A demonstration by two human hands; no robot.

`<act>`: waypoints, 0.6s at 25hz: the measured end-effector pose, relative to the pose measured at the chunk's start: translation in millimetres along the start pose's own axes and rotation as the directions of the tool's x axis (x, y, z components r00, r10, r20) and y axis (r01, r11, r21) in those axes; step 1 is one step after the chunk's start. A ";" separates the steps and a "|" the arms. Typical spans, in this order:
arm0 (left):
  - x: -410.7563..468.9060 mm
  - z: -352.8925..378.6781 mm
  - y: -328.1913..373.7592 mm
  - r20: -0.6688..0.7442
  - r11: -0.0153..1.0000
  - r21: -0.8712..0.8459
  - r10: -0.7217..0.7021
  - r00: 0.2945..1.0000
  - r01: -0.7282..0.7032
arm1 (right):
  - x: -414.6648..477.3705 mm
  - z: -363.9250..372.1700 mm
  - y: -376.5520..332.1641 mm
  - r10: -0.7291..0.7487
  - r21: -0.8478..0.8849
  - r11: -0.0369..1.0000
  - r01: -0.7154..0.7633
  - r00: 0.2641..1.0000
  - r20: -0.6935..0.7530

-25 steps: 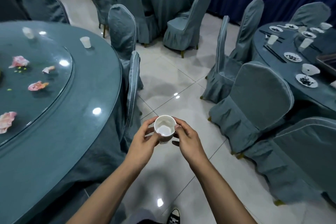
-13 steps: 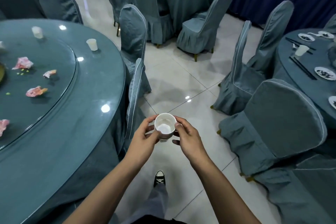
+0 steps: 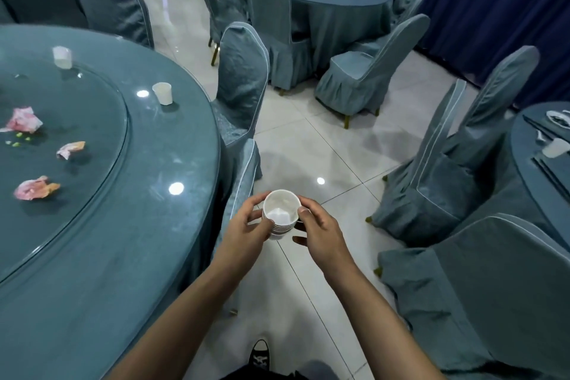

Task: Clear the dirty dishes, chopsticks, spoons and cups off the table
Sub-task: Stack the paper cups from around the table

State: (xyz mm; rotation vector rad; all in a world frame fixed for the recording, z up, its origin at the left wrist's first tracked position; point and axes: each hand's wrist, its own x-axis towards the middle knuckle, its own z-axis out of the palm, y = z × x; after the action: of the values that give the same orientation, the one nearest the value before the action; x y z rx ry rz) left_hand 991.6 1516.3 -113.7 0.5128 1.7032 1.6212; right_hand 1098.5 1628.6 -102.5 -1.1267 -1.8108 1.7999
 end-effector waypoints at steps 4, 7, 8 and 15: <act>37.3 -4.6 9.5 -0.012 1.000 -0.022 0.022 1.000 -0.022 | 39.0 5.0 -18.2 -0.008 -0.016 1.000 0.008 1.000 0.012; 60.3 -4.3 18.0 -0.013 0.999 -0.028 0.034 0.999 -0.035 | 65.1 6.6 -27.2 -0.003 0.000 1.000 0.003 0.999 0.037; 68.6 -4.0 19.5 -0.021 0.999 -0.027 0.030 0.999 -0.031 | 75.3 7.0 -29.0 -0.003 0.005 1.000 0.003 0.999 0.049; 149.2 10.5 25.5 -0.143 0.999 -0.007 0.035 0.989 -0.037 | 176.2 1.5 -41.0 0.005 -0.007 1.000 -0.004 0.989 0.145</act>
State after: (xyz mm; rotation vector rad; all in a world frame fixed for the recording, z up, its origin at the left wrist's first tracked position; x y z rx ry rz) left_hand 895.5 1633.5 -121.9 0.4336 1.7983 1.7274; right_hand 975.9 1761.2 -113.3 -1.0261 -1.8982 1.9245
